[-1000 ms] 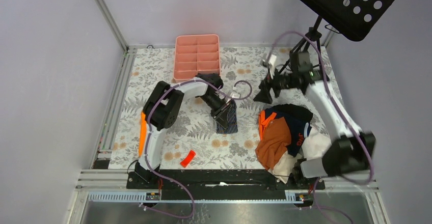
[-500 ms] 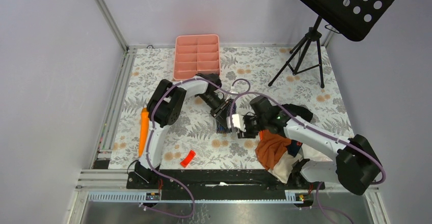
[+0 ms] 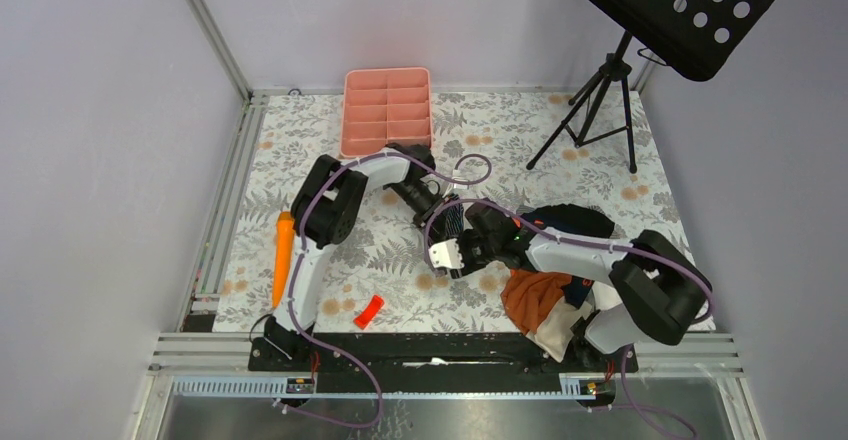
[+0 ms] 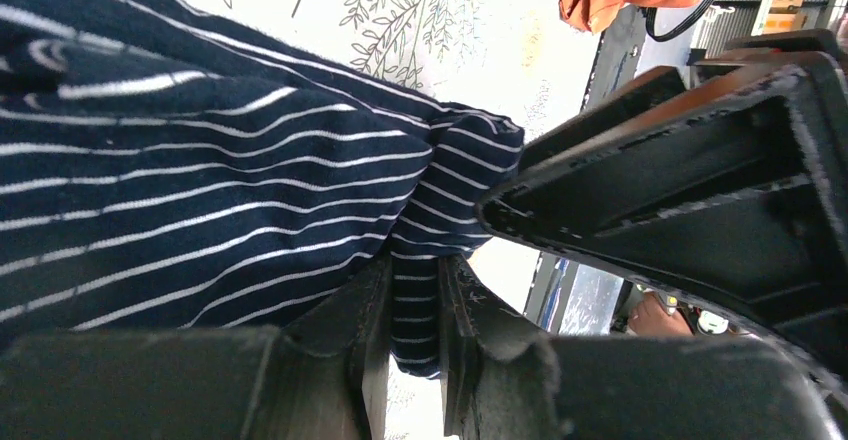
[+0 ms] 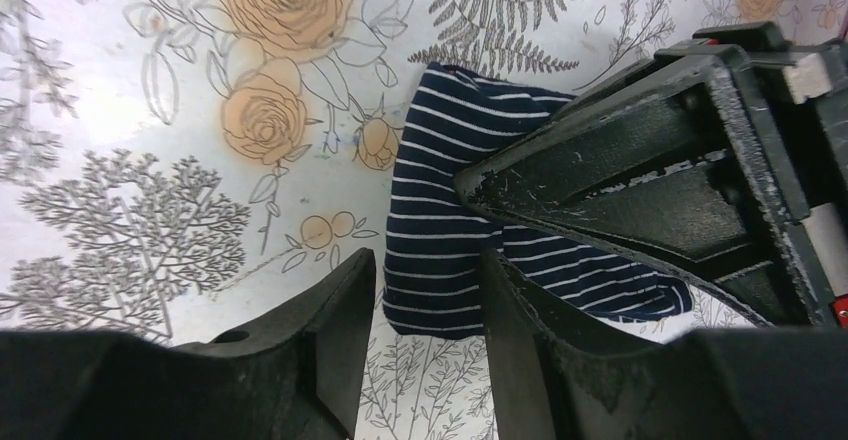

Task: Roll the underwear
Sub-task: Roll the underwear to the center of the board.

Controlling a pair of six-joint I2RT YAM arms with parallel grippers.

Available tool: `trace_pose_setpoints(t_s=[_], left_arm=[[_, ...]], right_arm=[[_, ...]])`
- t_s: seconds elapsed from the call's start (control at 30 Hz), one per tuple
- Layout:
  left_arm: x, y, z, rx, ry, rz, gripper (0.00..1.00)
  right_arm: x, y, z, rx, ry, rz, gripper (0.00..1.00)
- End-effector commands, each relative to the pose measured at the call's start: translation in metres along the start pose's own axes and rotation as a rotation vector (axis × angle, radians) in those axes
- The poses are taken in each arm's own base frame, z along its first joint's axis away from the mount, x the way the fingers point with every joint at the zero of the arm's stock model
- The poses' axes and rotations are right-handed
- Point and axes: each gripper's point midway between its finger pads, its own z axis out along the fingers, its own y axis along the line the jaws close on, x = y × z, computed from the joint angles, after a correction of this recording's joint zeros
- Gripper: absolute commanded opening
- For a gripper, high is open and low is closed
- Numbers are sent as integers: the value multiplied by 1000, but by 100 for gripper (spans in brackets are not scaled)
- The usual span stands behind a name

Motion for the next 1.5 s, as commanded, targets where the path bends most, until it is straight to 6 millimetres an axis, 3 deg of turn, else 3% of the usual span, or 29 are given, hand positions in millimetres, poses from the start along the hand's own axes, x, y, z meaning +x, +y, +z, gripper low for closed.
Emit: trace_pose_setpoints(t_s=[0.0, 0.13, 0.27, 0.4, 0.47, 0.63, 0.8, 0.9, 1.0, 1.03, 1.07, 1.1, 1.27, 1.37, 1.47], left_arm=[[4, 64, 9, -174, 47, 100, 11], [3, 66, 6, -193, 46, 94, 20], [-6, 61, -8, -214, 32, 93, 36], [-33, 35, -47, -248, -55, 158, 47], [-50, 19, -78, -273, -129, 180, 49], [-82, -6, -177, -424, -366, 165, 52], [-87, -28, -287, -633, -662, 156, 53], [-83, -70, -350, -672, -862, 180, 55], [-78, -127, -373, -752, -915, 381, 56], [-76, -144, -371, -777, -904, 467, 58], [-63, -175, -338, -847, -758, 711, 64], [-56, -176, -315, -850, -662, 779, 65], [-9, -156, -195, -705, -225, 969, 63], [9, -138, -145, -628, -85, 1023, 62], [11, -120, -110, -573, -63, 1004, 61]], right_arm=[[10, -14, 12, 69, 37, -97, 50], [21, -6, 21, 41, 61, -128, 49], [34, 12, 29, -62, 101, -137, 26], [38, 33, 28, -206, 122, -115, 11], [33, 54, 19, -355, 119, -62, 10], [2, 63, 9, -571, 85, 179, 9], [-8, 63, 4, -731, 103, 445, 6], [-8, 54, 4, -825, 94, 634, 6], [7, 43, 10, -905, 117, 823, 6], [12, 38, 13, -915, 132, 882, 6], [18, 19, 18, -935, 144, 1026, 4], [20, 14, 20, -942, 141, 1059, 4], [31, -3, 37, -935, 148, 1128, 6], [30, -12, 43, -938, 130, 1166, 6], [30, -17, 48, -922, 121, 1179, 6]])
